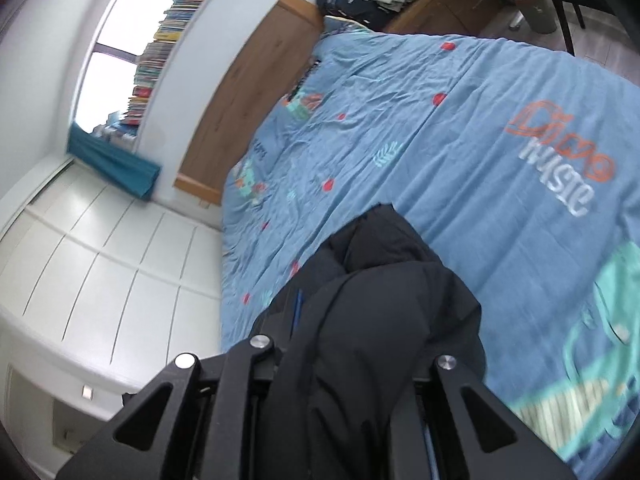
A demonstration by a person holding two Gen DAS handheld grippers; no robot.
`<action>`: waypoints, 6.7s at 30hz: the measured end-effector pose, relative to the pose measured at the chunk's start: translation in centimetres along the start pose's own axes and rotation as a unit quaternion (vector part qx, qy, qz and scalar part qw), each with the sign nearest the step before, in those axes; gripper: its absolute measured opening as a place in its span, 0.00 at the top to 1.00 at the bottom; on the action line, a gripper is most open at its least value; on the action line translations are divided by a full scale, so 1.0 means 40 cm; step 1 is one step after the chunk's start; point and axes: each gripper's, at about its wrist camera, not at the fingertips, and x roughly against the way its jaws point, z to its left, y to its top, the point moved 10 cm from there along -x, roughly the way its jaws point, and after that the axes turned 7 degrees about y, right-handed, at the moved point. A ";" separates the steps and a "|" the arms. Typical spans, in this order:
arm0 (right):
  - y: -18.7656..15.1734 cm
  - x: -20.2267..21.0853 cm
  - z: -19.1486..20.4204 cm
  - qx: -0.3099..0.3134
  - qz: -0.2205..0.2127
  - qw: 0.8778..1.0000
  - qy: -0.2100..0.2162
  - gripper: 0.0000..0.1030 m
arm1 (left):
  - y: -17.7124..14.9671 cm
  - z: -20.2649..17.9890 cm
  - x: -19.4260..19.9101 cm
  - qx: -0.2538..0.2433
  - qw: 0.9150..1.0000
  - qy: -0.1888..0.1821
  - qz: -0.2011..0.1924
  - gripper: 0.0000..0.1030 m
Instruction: Fold large clothes
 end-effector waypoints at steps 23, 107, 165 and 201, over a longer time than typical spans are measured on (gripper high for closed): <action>0.114 -0.480 -0.319 -0.118 0.066 0.982 -0.132 0.74 | 0.084 0.190 -0.504 0.057 0.983 0.101 0.143 0.70; -0.096 -0.855 -0.083 0.243 0.177 0.929 -0.215 0.00 | -0.088 -0.032 -0.857 -0.291 0.905 0.269 0.156 0.01; 0.075 -0.538 -0.248 0.235 0.122 0.918 -0.294 0.00 | 0.062 0.081 -0.567 -0.251 0.913 0.314 0.071 0.01; -0.413 0.105 0.065 0.322 -0.014 0.916 -0.238 0.00 | -0.376 0.081 0.212 -0.270 0.901 0.321 -0.108 0.01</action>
